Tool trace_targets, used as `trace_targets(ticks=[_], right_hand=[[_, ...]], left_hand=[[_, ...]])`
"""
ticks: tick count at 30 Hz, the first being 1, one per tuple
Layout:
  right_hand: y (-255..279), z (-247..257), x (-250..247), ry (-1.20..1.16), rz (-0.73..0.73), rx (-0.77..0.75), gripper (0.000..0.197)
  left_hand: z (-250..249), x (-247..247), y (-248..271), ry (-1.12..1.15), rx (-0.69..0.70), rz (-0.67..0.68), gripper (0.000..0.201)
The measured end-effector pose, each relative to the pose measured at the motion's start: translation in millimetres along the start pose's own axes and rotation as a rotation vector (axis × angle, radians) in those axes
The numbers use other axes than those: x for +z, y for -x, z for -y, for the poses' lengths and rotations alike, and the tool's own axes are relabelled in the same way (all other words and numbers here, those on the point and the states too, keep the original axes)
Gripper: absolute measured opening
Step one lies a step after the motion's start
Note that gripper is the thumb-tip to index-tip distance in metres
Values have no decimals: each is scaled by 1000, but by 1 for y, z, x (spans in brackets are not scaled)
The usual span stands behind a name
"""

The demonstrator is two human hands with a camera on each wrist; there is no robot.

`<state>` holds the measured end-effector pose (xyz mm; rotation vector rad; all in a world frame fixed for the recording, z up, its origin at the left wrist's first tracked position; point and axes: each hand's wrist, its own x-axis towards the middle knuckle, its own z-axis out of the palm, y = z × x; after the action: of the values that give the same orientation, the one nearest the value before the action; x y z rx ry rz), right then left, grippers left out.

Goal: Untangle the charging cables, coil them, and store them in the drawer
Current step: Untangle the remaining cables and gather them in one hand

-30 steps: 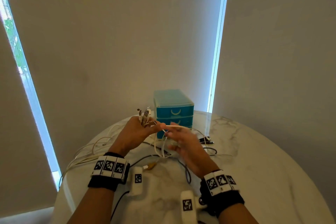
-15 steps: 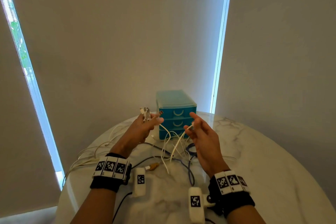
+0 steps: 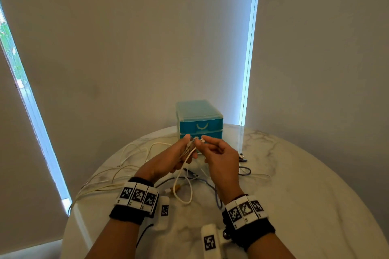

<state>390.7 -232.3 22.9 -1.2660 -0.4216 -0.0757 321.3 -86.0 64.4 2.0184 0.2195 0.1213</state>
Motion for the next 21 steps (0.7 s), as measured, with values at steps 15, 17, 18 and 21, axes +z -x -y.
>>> trace_targets(ticks=[15, 17, 18, 21], right_hand=[[-3, 0, -4, 44, 154, 87, 73], [2, 3, 2, 129, 332, 136, 76], [5, 7, 5, 153, 387, 138, 68], [11, 15, 7, 157, 462, 105, 47]], left_hand=[[0, 15, -12, 155, 92, -32, 70], [0, 16, -11, 239, 110, -15, 75], [1, 17, -13, 271, 113, 4, 80], [-6, 21, -10, 329, 106, 3, 89]])
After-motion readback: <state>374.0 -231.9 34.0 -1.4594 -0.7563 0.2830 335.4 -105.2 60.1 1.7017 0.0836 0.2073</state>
